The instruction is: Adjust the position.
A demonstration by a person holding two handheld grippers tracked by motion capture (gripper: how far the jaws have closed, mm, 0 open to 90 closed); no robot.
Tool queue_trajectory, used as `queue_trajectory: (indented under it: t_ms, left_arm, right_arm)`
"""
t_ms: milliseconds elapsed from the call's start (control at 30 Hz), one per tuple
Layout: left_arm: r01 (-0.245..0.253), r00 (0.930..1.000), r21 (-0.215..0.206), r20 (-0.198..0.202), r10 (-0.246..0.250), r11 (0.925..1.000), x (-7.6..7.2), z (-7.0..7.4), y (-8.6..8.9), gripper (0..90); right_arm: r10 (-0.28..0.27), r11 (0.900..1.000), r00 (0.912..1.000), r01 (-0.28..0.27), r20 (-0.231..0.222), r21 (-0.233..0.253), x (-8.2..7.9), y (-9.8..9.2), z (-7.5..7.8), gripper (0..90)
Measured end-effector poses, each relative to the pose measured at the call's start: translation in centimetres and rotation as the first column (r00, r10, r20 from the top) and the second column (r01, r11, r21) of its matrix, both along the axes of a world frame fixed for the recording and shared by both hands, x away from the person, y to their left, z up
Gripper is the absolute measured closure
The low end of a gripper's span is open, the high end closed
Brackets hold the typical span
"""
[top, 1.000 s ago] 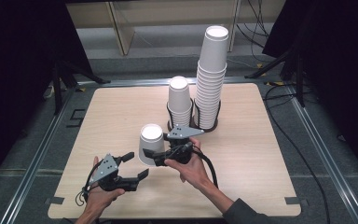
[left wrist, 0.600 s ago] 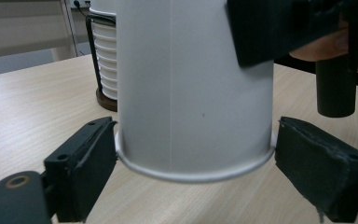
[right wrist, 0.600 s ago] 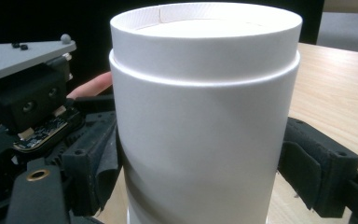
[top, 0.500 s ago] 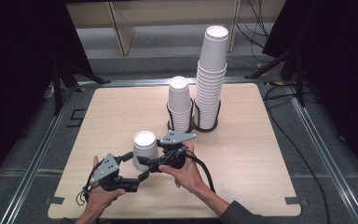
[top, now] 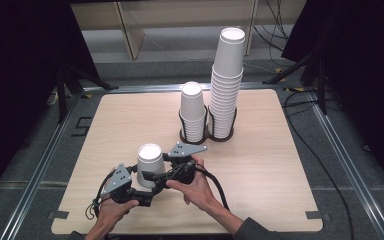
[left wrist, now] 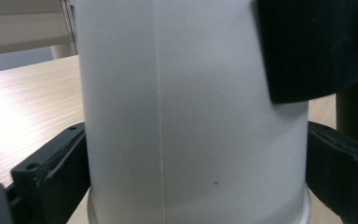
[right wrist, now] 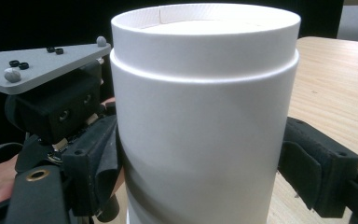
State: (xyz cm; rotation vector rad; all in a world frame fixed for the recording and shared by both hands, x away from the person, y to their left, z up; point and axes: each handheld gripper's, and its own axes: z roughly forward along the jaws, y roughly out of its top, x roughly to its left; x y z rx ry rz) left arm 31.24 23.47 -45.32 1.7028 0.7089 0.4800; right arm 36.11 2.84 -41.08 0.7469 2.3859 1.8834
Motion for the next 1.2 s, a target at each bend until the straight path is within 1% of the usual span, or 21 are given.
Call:
queue_trajectory:
  t_ms: [100,233,300,333,367,400,433,467,533,567,600,667,733,767,800,867,967,1000,1033,1100,1200]
  left_arm:
    - [0.005,1.0,0.001,0.002,-0.005,1.0,0.0,0.0,0.0,4.5]
    - [0.01,0.9999,0.006,0.011,-0.01,0.9999,-0.1,0.0,0.1,7.8]
    - [0.022,0.9993,-0.011,0.03,-0.021,0.9997,0.1,0.0,0.0,9.6]
    - [0.025,0.9993,-0.007,0.03,-0.024,0.9997,0.1,0.0,0.1,10.4]
    - [0.016,0.9997,0.02,0.02,-0.017,0.9997,-0.1,0.2,0.2,11.0]
    - [0.015,0.9997,0.02,0.021,-0.015,0.9997,-0.1,0.2,0.3,11.6]
    - [0.021,0.9993,0.007,0.032,-0.021,0.9998,0.0,0.1,0.3,12.2]
    - [0.017,0.9995,0.027,0.028,-0.017,0.9995,0.0,0.2,0.4,12.7]
    - [0.026,0.9992,0.036,0.029,-0.027,0.999,0.0,0.2,0.5,13.2]
    - [0.04,0.9978,0.034,0.051,-0.042,0.9986,0.1,0.2,0.4,13.4]
    - [0.042,0.9976,0.052,0.054,-0.045,0.9978,0.0,0.2,0.4,13.7]
    - [0.054,0.9969,0.058,0.053,-0.057,0.9968,-0.2,0.3,0.2,14.1]
    - [0.067,0.9959,0.069,0.056,-0.071,0.9954,-0.2,0.3,0.1,14.5]
    - [0.073,0.9959,0.082,0.047,-0.077,0.994,-0.3,0.3,0.1,14.7]
    - [0.079,0.9957,0.093,0.042,-0.083,0.9925,-0.4,0.3,0.0,15.0]
    - [0.093,0.9943,0.096,0.043,-0.097,0.9911,-0.4,0.2,-0.1,18.0]
    - [0.122,0.9908,0.128,0.043,-0.128,0.9843,-0.5,0.2,-0.2,17.7]
    - [0.13,0.9895,0.127,0.046,-0.137,0.9833,-0.6,0.2,-0.3,17.5]
    - [0.134,0.9891,0.137,0.043,-0.141,0.9814,-0.7,0.2,-0.4,17.5]
    - [0.144,0.9872,0.15,0.045,-0.153,0.978,-0.8,0.2,-0.6,17.5]
    - [0.152,0.9866,0.152,0.037,-0.159,0.9767,-0.9,0.2,-0.7,17.6]
  right_arm:
    - [0.002,1.0,0.9992,-0.002,-0.04,0.01,-0.2,0.0,0.0,18.7]
    - [0.007,1.0,0.9999,-0.007,0.009,-0.003,0.2,-0.1,0.0,17.0]
    - [0.015,1.0,0.9993,-0.015,-0.033,0.0,0.1,-0.2,0.1,16.0]
    - [0.016,1.0,0.9999,-0.016,0.002,-0.013,0.4,-0.2,0.1,15.7]
    - [0.023,0.999,0.9997,-0.023,0.002,-0.024,0.4,-0.3,0.3,15.6]
    - [0.033,0.999,0.9993,-0.034,-0.016,-0.024,0.4,-0.4,0.4,15.4]
    - [0.034,0.998,0.9992,-0.035,-0.019,-0.045,0.5,-0.6,0.6,15.1]
    - [0.043,0.998,0.999,-0.044,-0.012,-0.034,0.6,-0.7,0.7,15.1]
    - [0.054,0.997,0.9983,-0.055,-0.021,-0.047,0.9,-0.9,1.0,14.9]
    - [0.061,0.997,0.998,-0.061,-0.017,-0.054,1.0,-1.1,1.2,15.0]
    - [0.072,0.996,0.9971,-0.073,-0.023,-0.059,1.1,-1.2,1.4,15.0]
    - [0.081,0.993,0.9962,-0.084,-0.033,-0.079,1.2,-1.7,2.0,15.0]
    - [0.11,0.988,0.9937,-0.112,-0.021,-0.108,1.5,-1.9,2.4,15.2]
    - [0.12,0.985,0.9917,-0.124,-0.046,-0.118,1.5,-2.1,2.6,15.2]
    - [0.139,0.982,0.9899,-0.141,-0.026,-0.124,1.7,-2.3,2.8,15.2]
    - [0.165,0.975,0.9861,-0.166,-0.022,-0.147,1.9,-2.5,3.0,14.2]
    - [0.181,0.969,0.9827,-0.185,-0.039,-0.163,1.9,-2.7,3.4,15.3]
    - [0.185,0.967,0.9822,-0.188,-0.033,-0.17,1.9,-2.6,3.4,15.1]
    - [0.195,0.964,0.9794,-0.201,-0.053,-0.173,1.8,-2.6,3.4,15.2]
    - [0.202,0.96,0.9779,-0.209,-0.053,-0.185,1.8,-2.6,3.6,15.8]
    - [0.211,0.953,0.9767,-0.215,-0.041,-0.216,1.6,-2.5,3.8,16.0]
